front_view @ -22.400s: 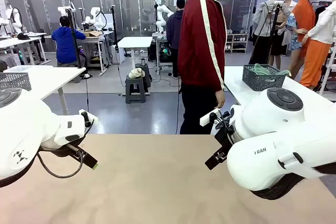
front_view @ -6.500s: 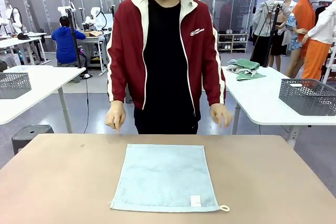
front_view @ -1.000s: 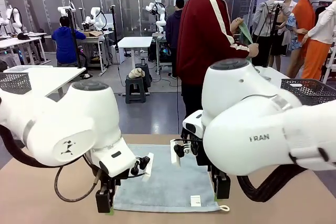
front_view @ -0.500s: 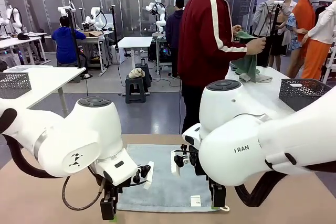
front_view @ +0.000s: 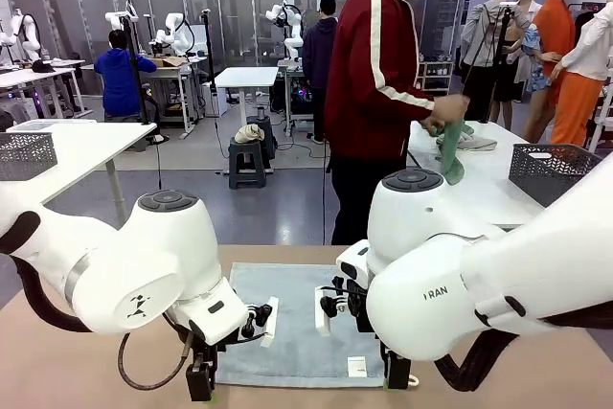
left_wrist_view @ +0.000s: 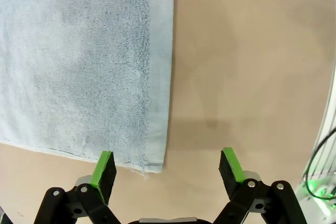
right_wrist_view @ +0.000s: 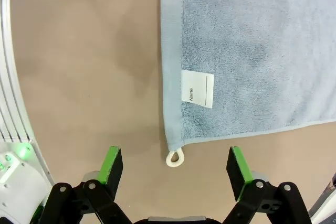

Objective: Fold the towels and place them in the basket.
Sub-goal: When a person lays out a Towel with hook on the table, fold it in half twice.

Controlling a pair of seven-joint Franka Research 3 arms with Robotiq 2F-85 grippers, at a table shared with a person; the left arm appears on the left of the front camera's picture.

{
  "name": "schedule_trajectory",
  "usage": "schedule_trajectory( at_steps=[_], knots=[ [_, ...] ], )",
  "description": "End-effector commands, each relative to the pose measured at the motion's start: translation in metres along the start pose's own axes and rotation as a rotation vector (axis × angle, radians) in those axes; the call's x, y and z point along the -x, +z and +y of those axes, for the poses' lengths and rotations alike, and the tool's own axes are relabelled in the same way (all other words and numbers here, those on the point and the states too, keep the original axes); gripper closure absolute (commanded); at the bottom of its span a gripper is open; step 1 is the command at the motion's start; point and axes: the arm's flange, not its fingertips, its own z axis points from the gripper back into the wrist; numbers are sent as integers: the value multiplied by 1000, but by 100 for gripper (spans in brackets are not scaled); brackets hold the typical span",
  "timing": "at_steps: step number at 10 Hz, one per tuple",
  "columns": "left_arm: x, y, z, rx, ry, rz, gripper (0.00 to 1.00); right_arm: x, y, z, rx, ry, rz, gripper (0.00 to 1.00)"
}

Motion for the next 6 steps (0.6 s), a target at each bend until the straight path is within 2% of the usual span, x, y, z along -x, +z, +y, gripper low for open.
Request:
schedule_trajectory(
  at_steps=[1, 6],
  knots=[
    [0, -10, 2, -42, -18, 6, 0, 3, -14, -5, 17, 19, 13, 0],
    [3, -14, 13, -19, -65, 1, 0, 3, -36, -18, -14, 6, 28, 0]
  ],
)
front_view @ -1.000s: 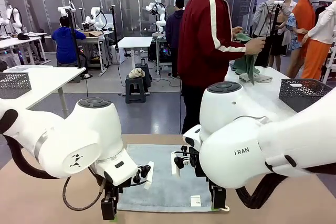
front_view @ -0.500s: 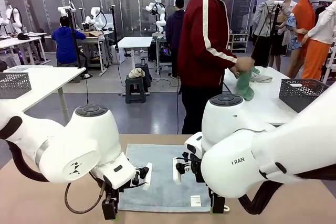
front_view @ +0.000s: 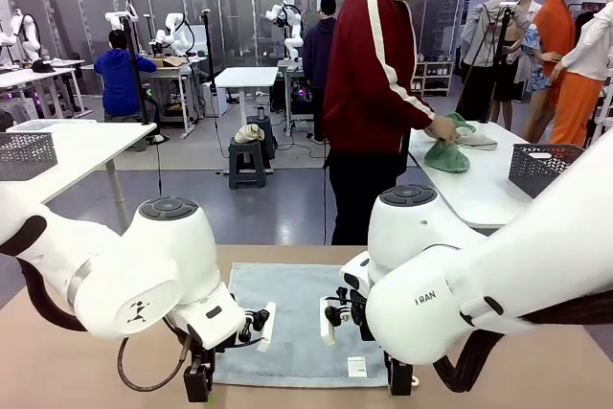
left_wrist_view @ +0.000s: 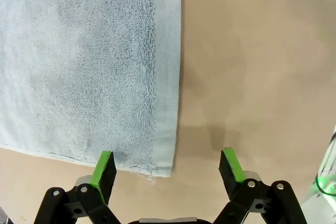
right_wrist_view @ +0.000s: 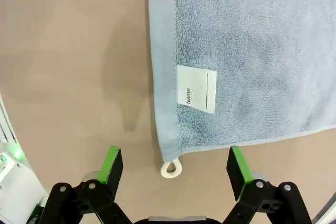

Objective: Fold the towels and place them in the basket.
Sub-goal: When a person lays out a Towel with hook on the table, fold it in half twice.

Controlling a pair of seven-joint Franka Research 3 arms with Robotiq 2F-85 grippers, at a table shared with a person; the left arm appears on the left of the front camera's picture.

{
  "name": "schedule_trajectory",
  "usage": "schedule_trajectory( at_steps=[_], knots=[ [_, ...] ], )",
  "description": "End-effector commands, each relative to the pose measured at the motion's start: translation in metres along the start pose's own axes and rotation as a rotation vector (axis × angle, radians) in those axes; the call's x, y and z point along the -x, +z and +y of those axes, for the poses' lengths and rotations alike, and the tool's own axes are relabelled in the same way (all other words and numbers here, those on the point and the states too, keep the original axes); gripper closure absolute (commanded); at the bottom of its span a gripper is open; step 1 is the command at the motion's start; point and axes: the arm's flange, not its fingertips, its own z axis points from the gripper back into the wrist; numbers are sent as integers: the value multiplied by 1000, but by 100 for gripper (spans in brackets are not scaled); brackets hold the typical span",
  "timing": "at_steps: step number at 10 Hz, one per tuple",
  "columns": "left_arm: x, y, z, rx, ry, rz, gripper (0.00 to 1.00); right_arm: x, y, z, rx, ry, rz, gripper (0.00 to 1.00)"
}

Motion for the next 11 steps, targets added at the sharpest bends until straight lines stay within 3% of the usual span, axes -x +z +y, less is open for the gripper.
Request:
schedule_trajectory(
  at_steps=[1, 7, 8, 11],
  knots=[
    [-1, 0, 9, -7, -37, -9, 0, -2, -8, -9, 16, 13, -1, 0],
    [2, -3, 16, 37, -67, -28, 0, 1, -21, -15, -2, 25, -2, 0],
    [2, -3, 16, 31, -67, -18, 15, 0, -22, -15, -18, 35, -4, 19],
    [3, -1, 18, 43, -57, -26, 19, 0, -20, -15, 4, 31, 0, 19]
  ],
)
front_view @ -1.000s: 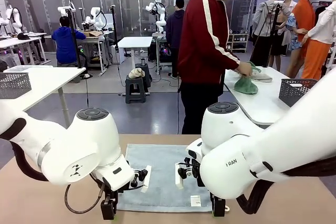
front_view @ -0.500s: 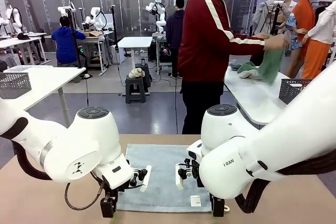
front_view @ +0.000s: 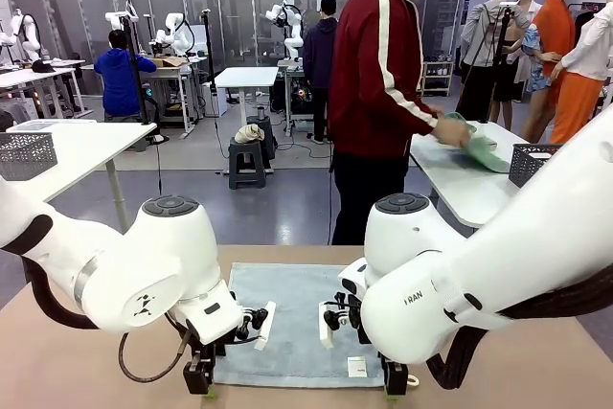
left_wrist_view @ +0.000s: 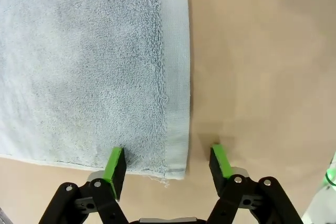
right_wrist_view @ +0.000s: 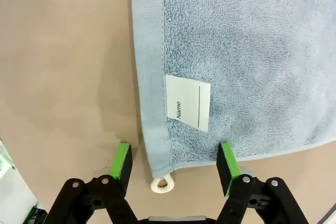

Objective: Fold the towels and place them in the basket.
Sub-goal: When a person lays out a Towel with hook on the table, fold it in half twice.

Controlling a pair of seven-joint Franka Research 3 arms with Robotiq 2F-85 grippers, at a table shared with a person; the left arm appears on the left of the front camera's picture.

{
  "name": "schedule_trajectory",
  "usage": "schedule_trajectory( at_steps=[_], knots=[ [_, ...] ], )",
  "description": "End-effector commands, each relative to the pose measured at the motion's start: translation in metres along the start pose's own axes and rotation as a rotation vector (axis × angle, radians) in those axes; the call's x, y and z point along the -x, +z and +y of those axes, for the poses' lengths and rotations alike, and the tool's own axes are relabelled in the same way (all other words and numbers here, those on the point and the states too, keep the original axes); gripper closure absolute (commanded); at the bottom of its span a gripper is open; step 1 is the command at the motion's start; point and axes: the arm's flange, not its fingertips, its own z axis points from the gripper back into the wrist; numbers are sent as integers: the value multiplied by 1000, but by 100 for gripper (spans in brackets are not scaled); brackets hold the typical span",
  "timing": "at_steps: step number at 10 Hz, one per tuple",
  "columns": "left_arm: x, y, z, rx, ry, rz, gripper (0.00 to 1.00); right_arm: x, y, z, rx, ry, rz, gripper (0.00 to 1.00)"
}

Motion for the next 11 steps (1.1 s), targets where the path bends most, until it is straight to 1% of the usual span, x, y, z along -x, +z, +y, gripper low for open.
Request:
schedule_trajectory(
  at_steps=[1, 2, 3, 4, 9, 10, 11],
  knots=[
    [1, 6, 5, 32, -5, -23, 19, 3, -1, -5, 18, 27, -4, 19],
    [2, 6, 6, 36, -4, -21, 23, 3, -1, -5, 13, 26, -6, 19],
    [2, 6, 7, 40, 0, -19, 37, 4, 0, -6, 7, 27, -7, 35],
    [2, 7, 7, 38, 2, -19, 42, 4, -1, -6, 7, 27, -11, 35],
    [5, 11, 10, 53, 8, -2, 42, 5, -5, -8, -20, 34, -23, 35],
    [5, 10, 10, 47, 9, 3, 55, 5, -6, -8, -18, 33, -26, 54],
    [4, 10, 10, 44, 10, 7, 61, 5, -7, -8, -22, 31, -27, 55]
  ],
)
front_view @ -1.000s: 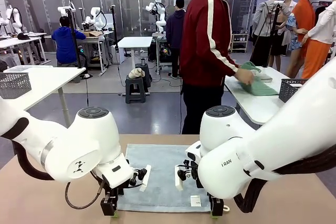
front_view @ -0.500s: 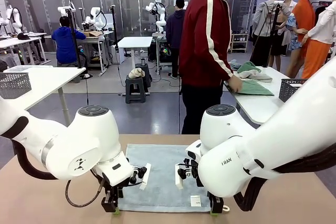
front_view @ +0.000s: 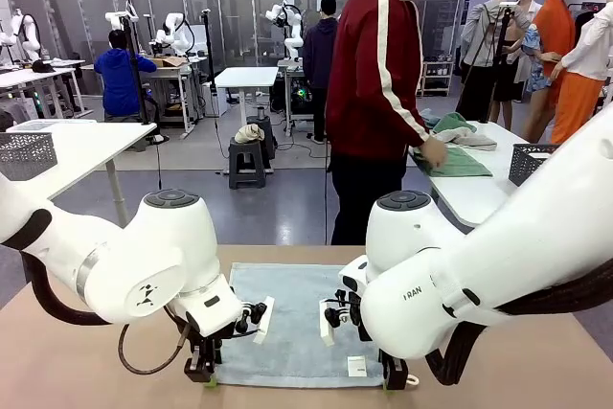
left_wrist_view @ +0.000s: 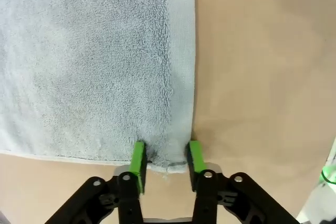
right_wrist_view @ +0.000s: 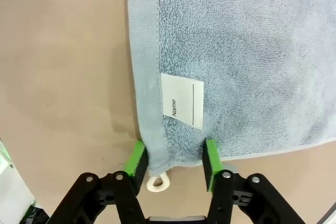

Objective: Fold the towels and place them in the basket.
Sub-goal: When a person lays out a Towel with hook on the table, fold it in half twice.

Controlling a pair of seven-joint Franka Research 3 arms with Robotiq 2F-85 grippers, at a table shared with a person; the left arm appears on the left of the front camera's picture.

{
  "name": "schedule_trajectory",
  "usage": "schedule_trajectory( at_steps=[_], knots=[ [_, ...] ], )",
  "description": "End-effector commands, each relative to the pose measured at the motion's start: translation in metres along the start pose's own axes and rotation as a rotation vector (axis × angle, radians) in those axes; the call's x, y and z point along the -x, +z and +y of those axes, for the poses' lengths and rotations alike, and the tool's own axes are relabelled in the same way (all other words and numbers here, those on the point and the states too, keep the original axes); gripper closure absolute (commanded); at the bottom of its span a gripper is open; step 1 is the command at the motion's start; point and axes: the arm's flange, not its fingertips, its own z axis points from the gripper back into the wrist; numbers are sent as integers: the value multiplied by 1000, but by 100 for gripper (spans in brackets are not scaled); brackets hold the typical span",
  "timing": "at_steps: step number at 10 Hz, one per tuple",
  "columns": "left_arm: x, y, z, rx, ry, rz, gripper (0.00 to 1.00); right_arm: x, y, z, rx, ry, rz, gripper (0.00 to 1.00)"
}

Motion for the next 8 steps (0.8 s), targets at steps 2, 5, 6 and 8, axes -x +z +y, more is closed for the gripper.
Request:
schedule_trajectory(
  at_steps=[2, 5, 6, 8],
  knots=[
    [2, 7, 2, 14, -6, 3, 79, 4, -9, -4, -27, 18, -22, 74],
    [4, 8, 2, 13, -3, 2, 100, 4, -8, -4, -23, 13, -25, 100],
    [4, 9, 2, 15, -6, 4, 100, 4, -9, -4, -28, 12, -25, 100],
    [4, 12, 2, 18, -15, 5, 100, 5, -9, -4, -41, 21, -23, 100]
  ],
)
